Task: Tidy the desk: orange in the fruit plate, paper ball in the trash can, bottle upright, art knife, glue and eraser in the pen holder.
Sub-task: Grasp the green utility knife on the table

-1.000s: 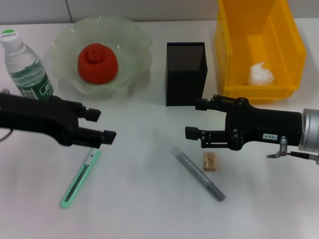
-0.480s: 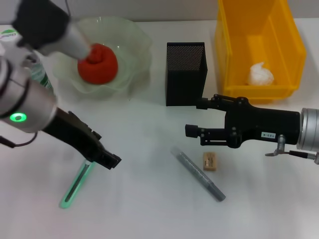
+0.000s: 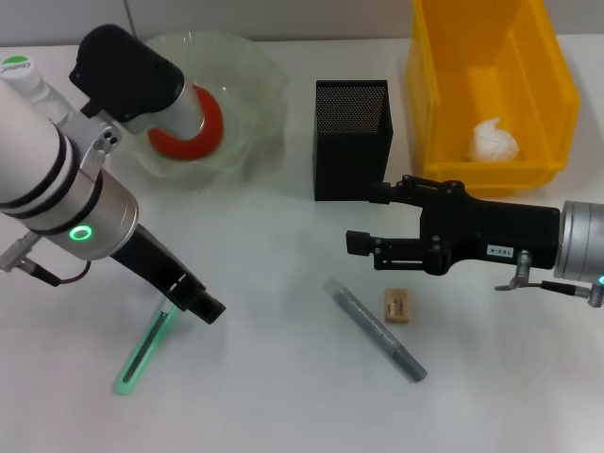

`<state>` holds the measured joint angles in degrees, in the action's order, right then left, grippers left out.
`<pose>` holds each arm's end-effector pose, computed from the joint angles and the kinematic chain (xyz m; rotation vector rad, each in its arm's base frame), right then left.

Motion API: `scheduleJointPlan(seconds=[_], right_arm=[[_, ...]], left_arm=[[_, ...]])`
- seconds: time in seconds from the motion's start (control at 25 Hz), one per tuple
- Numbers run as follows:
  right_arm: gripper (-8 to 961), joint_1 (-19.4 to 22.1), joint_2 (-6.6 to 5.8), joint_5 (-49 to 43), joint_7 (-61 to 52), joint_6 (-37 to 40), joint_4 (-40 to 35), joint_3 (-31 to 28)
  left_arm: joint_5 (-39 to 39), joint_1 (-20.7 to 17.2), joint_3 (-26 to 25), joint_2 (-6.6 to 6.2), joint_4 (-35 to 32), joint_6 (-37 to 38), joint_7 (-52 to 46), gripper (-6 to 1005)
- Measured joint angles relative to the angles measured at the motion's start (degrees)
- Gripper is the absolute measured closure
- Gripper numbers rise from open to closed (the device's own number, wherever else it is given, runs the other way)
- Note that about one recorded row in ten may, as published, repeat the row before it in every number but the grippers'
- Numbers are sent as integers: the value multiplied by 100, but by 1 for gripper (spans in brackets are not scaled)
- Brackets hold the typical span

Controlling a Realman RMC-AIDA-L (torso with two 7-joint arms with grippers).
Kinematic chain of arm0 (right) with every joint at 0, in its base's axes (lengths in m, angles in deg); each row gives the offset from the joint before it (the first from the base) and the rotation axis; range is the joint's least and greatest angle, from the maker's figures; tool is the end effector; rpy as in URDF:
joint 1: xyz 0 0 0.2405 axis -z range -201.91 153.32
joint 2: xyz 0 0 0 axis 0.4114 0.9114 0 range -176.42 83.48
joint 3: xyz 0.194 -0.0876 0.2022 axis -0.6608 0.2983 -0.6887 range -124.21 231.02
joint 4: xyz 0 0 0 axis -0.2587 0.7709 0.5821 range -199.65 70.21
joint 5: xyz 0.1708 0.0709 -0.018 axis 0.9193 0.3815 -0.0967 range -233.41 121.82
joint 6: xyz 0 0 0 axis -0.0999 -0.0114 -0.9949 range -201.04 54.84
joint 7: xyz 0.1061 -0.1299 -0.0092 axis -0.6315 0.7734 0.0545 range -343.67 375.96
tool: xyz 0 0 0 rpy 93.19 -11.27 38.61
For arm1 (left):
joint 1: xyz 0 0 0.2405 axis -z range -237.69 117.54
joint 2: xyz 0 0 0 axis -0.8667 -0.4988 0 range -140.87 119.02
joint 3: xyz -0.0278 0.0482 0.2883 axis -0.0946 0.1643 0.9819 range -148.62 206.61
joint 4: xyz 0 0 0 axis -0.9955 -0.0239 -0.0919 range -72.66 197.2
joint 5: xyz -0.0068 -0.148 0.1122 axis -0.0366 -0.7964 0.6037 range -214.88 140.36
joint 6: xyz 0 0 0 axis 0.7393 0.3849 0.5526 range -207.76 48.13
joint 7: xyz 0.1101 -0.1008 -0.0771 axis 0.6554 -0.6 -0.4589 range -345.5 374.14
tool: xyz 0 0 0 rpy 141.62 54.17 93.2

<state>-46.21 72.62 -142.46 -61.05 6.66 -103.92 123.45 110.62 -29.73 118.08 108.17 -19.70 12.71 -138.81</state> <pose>0.2493 0.3067 -0.0732 -2.7293 0.6045 0.8471 -0.2300 0.3180 -0.0587 -2.6317 -0.9602 0.6229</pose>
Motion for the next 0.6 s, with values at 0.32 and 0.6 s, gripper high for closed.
scheduleJointPlan(seconds=[0.32, 0.6], right_arm=[[107, -62, 1, 0, 3, 0, 64, -1], [108, -63, 1, 0, 3, 2, 71, -17]], left_arm=[[364, 51, 30, 0, 571, -391, -3, 374], [383, 15, 35, 0, 620, -485, 22, 399]])
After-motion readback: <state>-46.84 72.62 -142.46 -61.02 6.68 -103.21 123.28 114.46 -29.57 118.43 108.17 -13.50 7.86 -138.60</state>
